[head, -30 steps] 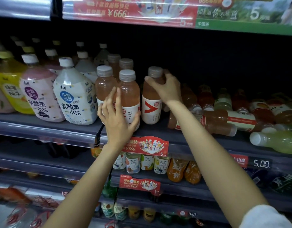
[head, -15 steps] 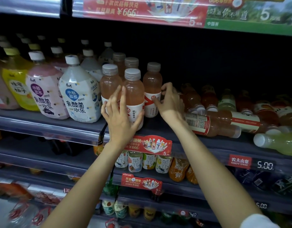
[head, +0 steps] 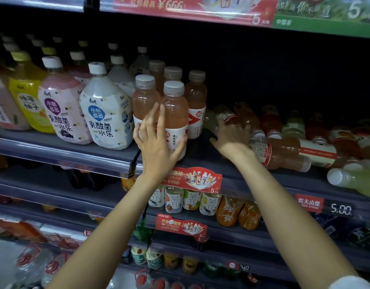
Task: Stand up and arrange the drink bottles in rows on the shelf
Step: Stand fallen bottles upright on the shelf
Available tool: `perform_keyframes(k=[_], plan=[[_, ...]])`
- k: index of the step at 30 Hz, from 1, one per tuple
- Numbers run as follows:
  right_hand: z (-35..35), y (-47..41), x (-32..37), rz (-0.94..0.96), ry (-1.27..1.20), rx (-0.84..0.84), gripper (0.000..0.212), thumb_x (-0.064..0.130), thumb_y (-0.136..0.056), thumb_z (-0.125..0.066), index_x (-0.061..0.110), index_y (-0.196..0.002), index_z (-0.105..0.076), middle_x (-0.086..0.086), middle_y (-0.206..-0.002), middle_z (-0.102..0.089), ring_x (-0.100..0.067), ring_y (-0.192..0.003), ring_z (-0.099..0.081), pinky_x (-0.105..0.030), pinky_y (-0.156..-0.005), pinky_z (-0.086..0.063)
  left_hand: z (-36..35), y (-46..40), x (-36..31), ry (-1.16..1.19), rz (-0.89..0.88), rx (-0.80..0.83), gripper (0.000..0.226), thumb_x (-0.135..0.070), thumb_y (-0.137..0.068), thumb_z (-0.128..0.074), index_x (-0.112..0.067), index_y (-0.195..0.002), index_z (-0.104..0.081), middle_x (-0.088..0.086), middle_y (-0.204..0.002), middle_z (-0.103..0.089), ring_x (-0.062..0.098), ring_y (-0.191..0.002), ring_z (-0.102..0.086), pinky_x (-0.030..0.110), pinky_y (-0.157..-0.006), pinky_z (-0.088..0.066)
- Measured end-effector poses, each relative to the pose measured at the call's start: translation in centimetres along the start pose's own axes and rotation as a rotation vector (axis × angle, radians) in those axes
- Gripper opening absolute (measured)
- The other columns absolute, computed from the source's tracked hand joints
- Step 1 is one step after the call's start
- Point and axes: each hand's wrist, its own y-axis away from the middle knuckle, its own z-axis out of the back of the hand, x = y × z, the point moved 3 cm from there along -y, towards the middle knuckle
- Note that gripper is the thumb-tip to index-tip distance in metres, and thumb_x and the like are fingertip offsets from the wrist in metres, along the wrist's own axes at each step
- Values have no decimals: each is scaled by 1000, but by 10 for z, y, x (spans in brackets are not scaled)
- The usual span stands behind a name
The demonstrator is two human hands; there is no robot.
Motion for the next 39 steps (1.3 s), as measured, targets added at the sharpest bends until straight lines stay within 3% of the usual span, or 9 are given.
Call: perform_keyframes(k=[2, 5, 11, 15, 24, 29, 33, 35, 39], plan=[[-5, -4, 9, -21, 8, 33, 66, 39, -91, -57, 15, -142, -24, -13, -120, -61, -33, -114, -55, -47, -107, -22, 1, 0, -1, 7, 3, 7, 84, -44, -83, -67, -12, -146, -23, 7, -148, -26, 23, -134, -29, 45, -106, -22], [-4, -11, 13, -62, 17, -44, 58, 29, -92, -57, 14, -139, -29, -12, -116, -64, -31, -110, -58, -45, -105, -25, 0, 1, 0, 11, 9, 8, 83, -44, -83, -67, -13, -146, -23, 8, -148, -28, 23, -134, -29, 46, -106, -23], [-1, -27, 7, -102, 29, -34, 51, 41, -90, -59, 10, -128, -47, -10, -121, -59, -28, -111, -56, -36, -90, -38, 0, 2, 0, 13, 13, 7, 82, -45, -84, -66, -13, -146, -22, 8, -149, -29, 23, -134, -29, 47, -106, -23], [1, -25, 7, -78, -16, -77, 37, 33, -90, -61, 10, -119, -55, -9, -120, -59, -27, -110, -56, -34, -85, -40, 0, 2, 0, 13, 20, 8, 82, -45, -85, -65, -14, -147, -22, 8, -149, -30, 22, -135, -29, 47, -107, -22], [43, -1, -19, -132, -615, -327, 50, 29, -87, -63, 6, -128, -45, -16, -128, -46, -35, -112, -52, -33, -80, -40, 2, 3, -1, 19, 28, 4, 82, -46, -85, -65, -12, -147, -23, 13, -150, -34, 22, -136, -29, 43, -107, -21], [54, 19, -23, 31, -687, -516, 44, 33, -84, -67, 8, -119, -57, -14, -120, -52, -30, -103, -56, -27, -73, -38, 1, 4, -3, 43, 52, 18, 83, -46, -86, -64, -13, -148, -20, 13, -151, -32, 23, -136, -28, 43, -108, -20], [64, 31, -22, 210, -732, -632, 45, 36, -80, -68, 6, -113, -61, -14, -108, -55, -27, -84, -61, -29, -67, -43, 2, 3, -7, 147, 92, 32, 81, -36, -89, -67, -7, -149, -21, 15, -153, -28, 25, -138, -27, 30, -111, -14], [72, 32, -17, 238, -742, -649, 46, 39, -81, -68, 6, -113, -61, -13, -107, -56, -25, -85, -60, -29, -68, -43, 4, 2, -12, 222, 104, 27, 79, -27, -88, -70, -1, -148, -25, 18, -152, -28, 27, -137, -28, 20, -113, -10], [85, 20, -5, 172, -800, -488, 51, 48, -83, -64, 10, -116, -60, -7, -107, -56, -18, -94, -56, -28, -76, -44, 9, 3, -15, 306, 185, 30, 79, -26, -86, -73, -11, -148, -28, 19, -142, -38, 26, -131, -35, 7, -106, -18]])
